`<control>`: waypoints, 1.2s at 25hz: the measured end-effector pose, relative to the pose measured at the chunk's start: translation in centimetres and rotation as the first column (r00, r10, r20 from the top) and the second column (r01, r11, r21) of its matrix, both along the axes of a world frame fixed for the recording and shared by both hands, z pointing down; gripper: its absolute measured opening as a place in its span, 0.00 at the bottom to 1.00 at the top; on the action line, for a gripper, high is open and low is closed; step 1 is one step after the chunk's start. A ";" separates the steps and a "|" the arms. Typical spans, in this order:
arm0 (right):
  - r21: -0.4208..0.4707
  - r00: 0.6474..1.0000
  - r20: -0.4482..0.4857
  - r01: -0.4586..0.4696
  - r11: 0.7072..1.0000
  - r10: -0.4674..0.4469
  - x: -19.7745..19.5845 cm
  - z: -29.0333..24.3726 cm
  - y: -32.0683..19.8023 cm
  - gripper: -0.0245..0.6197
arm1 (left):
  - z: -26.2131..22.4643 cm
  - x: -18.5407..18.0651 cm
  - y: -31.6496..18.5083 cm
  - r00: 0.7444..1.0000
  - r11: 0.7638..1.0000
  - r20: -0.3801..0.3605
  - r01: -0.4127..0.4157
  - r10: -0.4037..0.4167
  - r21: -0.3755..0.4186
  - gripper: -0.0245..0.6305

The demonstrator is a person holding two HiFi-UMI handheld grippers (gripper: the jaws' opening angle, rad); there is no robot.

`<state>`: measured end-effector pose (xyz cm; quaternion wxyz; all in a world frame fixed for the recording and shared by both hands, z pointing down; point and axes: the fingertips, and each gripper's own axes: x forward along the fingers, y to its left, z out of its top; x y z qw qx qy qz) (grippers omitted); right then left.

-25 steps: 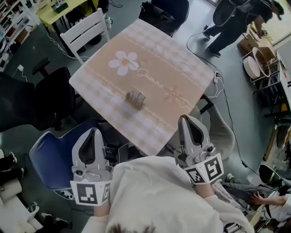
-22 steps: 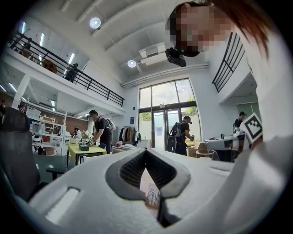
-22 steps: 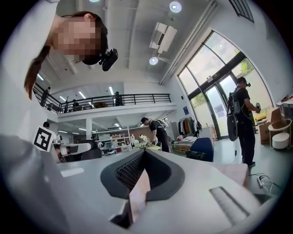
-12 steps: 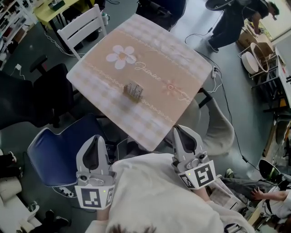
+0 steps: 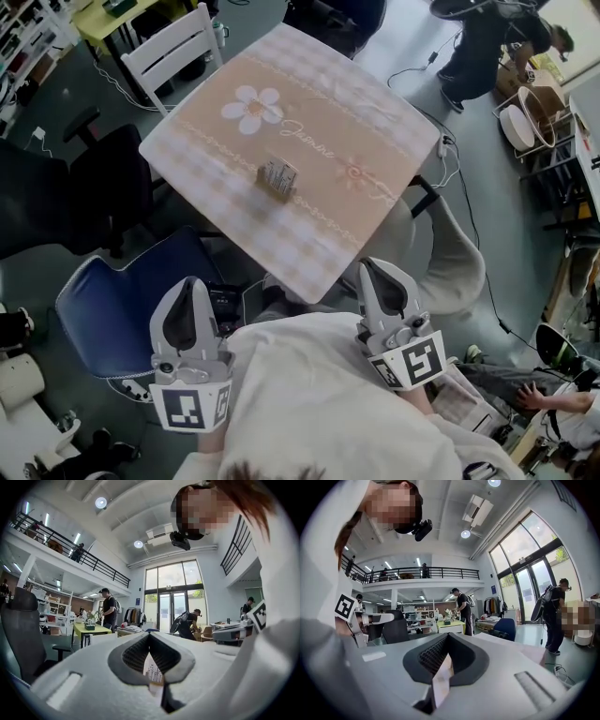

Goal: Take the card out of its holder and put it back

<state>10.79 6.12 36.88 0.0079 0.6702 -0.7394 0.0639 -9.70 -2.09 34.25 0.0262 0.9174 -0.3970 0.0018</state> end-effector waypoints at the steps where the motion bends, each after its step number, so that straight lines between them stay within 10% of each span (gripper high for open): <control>1: 0.000 1.000 -0.002 0.002 1.000 -0.002 -0.1 0.0 0.0 0.04 | 0.0 -0.2 -0.1 1.000 1.000 0.002 0.003 -0.003 0.004 0.04; 30: -0.024 0.996 -0.017 0.090 0.996 -0.090 -1.9 0.2 -2.1 0.04 | -0.1 -1.1 -0.8 0.999 0.999 -0.004 0.043 -0.043 -0.008 0.04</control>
